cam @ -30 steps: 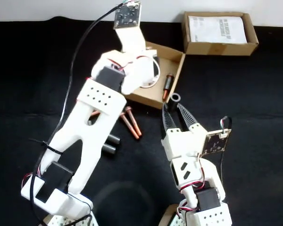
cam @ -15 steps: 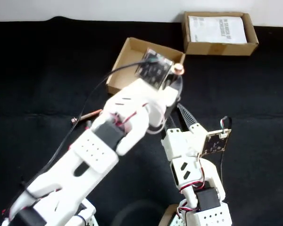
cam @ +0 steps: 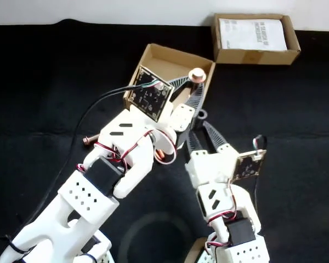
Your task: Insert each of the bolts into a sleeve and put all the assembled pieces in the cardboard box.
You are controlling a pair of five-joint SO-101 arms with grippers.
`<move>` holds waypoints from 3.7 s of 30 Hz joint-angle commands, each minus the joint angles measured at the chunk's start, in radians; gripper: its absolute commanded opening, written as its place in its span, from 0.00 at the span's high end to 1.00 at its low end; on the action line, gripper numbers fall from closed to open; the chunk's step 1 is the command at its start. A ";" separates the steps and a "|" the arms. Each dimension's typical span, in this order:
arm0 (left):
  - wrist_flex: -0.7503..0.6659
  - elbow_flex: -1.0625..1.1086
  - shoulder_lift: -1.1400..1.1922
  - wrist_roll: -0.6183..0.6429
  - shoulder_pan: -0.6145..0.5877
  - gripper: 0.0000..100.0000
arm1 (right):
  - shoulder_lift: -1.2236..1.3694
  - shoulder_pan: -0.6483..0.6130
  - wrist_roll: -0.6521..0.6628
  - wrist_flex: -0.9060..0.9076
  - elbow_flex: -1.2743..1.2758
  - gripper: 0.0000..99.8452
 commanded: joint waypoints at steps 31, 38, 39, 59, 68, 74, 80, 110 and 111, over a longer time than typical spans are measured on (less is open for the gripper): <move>0.048 -0.054 -0.033 -0.084 0.058 0.99 | -0.012 -0.004 -0.005 0.047 0.130 0.99; 0.046 -0.008 -0.028 -0.084 0.058 0.99 | -0.015 -0.004 -0.002 0.045 0.130 0.99; 0.044 0.005 -0.028 -0.084 0.058 0.99 | -0.015 -0.004 -0.002 0.045 0.130 0.99; -0.034 0.047 -0.007 -0.083 0.054 0.99 | -0.016 -0.005 0.000 0.045 0.130 0.99; -0.032 0.031 0.044 -0.083 0.056 0.99 | -0.016 -0.001 0.000 0.045 0.130 0.99; 0.034 0.039 0.039 -0.083 0.051 0.99 | -0.016 -0.001 0.000 0.045 0.130 0.99; 0.213 0.038 0.039 -0.083 0.028 0.99 | -0.016 0.001 0.000 0.045 0.130 0.99; 0.663 -0.062 -0.189 -0.046 -0.081 0.74 | -0.015 0.001 0.002 0.045 0.130 0.99; 0.666 -0.061 -0.219 -0.046 -0.105 0.77 | -0.015 0.001 0.002 0.045 0.128 0.99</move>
